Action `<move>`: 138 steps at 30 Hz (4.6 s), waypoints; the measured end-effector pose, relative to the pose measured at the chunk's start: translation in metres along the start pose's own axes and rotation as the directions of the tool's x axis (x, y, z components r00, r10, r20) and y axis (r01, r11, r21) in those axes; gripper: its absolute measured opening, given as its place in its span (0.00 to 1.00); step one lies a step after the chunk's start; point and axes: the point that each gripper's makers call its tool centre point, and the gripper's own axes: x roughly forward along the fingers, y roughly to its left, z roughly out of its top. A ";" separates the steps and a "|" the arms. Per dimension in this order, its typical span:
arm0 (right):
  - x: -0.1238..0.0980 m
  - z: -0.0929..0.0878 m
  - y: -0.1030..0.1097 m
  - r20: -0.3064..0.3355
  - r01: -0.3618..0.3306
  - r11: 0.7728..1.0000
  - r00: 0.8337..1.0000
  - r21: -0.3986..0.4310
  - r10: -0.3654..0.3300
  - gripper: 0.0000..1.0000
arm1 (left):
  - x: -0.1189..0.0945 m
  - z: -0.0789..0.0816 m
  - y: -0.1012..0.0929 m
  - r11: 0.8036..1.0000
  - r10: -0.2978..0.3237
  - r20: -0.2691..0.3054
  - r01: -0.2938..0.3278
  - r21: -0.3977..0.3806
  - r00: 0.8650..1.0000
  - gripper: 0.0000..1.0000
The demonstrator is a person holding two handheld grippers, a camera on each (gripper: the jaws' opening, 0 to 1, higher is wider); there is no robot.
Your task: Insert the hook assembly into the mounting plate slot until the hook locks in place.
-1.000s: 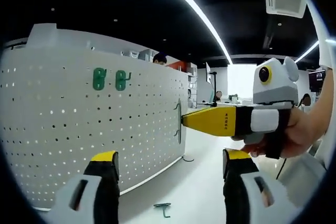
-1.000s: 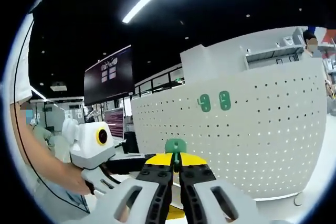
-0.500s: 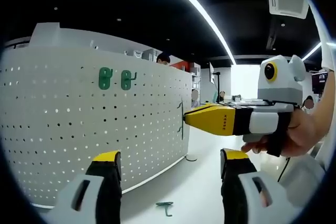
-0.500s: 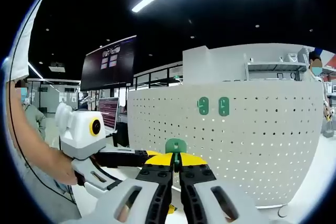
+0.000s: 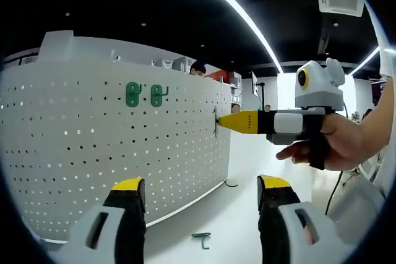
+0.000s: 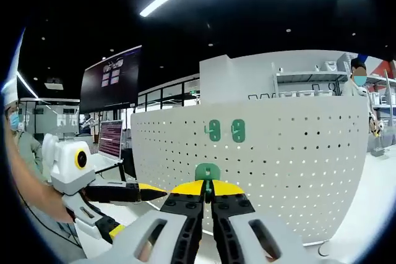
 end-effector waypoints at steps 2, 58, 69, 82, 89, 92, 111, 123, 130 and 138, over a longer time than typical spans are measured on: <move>0.001 0.002 -0.004 0.003 0.011 1.000 1.000 0.001 -0.011 0.01 | -0.002 -0.001 0.001 1.000 0.003 -0.002 -0.003 -0.007 1.000 0.75; 0.058 0.069 -0.084 0.091 0.238 0.967 0.969 -0.093 -0.230 0.02 | -0.091 -0.029 0.035 0.979 0.203 0.028 -0.203 -0.022 0.979 0.71; 0.072 0.064 -0.091 0.083 0.270 0.955 0.962 -0.124 -0.261 0.02 | -0.102 -0.039 0.043 0.968 0.248 0.012 -0.248 -0.028 0.969 0.72; 0.082 0.057 -0.102 0.086 0.300 0.947 0.953 -0.112 -0.292 0.02 | -0.104 -0.044 0.044 0.967 0.252 0.001 -0.252 -0.026 0.968 0.71; 0.088 0.052 -0.101 0.076 0.294 0.951 0.955 -0.097 -0.287 0.02 | -0.104 -0.046 0.045 0.967 0.252 -0.004 -0.252 -0.029 0.968 0.72; 0.090 0.052 -0.101 0.079 0.293 0.951 0.955 -0.096 -0.287 0.02 | -0.104 -0.046 0.045 0.967 0.252 -0.007 -0.252 -0.030 0.968 0.71; 0.096 0.046 -0.100 0.045 0.357 0.926 0.934 -0.121 -0.354 0.02 | -0.105 -0.048 0.051 0.963 0.264 -0.007 -0.264 -0.050 0.965 0.71; 0.097 0.043 -0.102 0.032 0.404 0.911 0.915 -0.087 -0.403 0.02 | -0.104 -0.048 0.049 0.967 0.253 -0.008 -0.253 -0.045 0.968 0.71; 0.096 0.043 -0.101 0.030 0.386 0.918 0.923 -0.095 -0.385 0.04 | -0.103 -0.049 0.049 0.967 0.251 -0.006 -0.251 -0.046 0.968 0.71; 0.093 0.037 -0.098 0.019 0.359 0.930 0.933 -0.075 -0.359 0.13 | -0.104 -0.049 0.049 0.967 0.251 -0.003 -0.251 -0.045 0.968 0.71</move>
